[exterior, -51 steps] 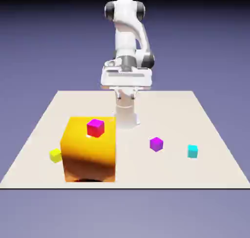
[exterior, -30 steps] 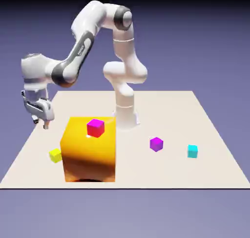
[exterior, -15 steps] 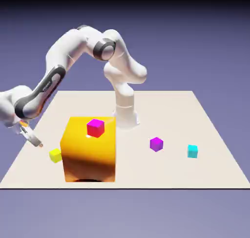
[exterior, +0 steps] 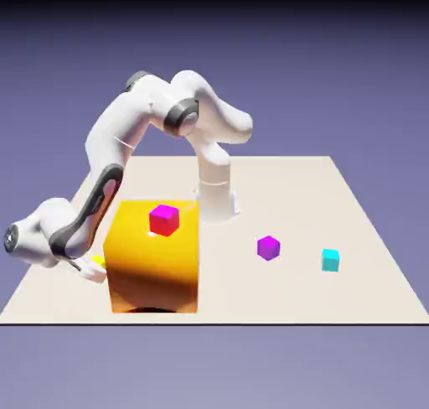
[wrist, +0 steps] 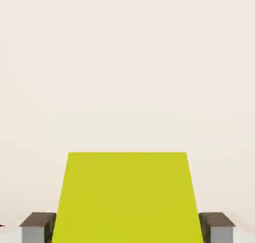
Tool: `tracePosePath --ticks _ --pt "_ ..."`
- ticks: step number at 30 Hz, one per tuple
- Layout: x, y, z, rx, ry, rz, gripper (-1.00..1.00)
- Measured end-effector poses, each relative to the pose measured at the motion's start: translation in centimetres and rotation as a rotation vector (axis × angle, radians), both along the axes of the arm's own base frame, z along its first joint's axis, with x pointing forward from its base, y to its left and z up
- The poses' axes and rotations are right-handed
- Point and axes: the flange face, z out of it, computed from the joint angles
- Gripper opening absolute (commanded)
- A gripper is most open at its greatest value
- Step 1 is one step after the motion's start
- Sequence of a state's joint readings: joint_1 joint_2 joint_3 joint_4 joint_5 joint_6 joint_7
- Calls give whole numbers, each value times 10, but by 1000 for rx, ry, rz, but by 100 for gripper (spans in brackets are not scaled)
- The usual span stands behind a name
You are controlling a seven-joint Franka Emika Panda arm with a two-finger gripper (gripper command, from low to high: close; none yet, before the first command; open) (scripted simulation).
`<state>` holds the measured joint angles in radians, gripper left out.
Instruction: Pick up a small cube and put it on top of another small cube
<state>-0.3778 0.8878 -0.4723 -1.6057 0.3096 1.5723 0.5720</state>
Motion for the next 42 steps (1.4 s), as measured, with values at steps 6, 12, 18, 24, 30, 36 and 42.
tracePosePath --ticks 6,12,18,24,30,36,42 --pt "46 -1 97 -184 -24 9 -100" --pt "77 14 218 -450 -107 -34 -100" --pt "136 184 231 -319 -293 124 -100" --pt "133 374 221 -157 -374 359 -100" --pt "95 462 165 -100 -261 589 -100" --pt "38 540 120 -50 -155 830 -100" --pt "-34 602 85 -8 -55 1079 -100"
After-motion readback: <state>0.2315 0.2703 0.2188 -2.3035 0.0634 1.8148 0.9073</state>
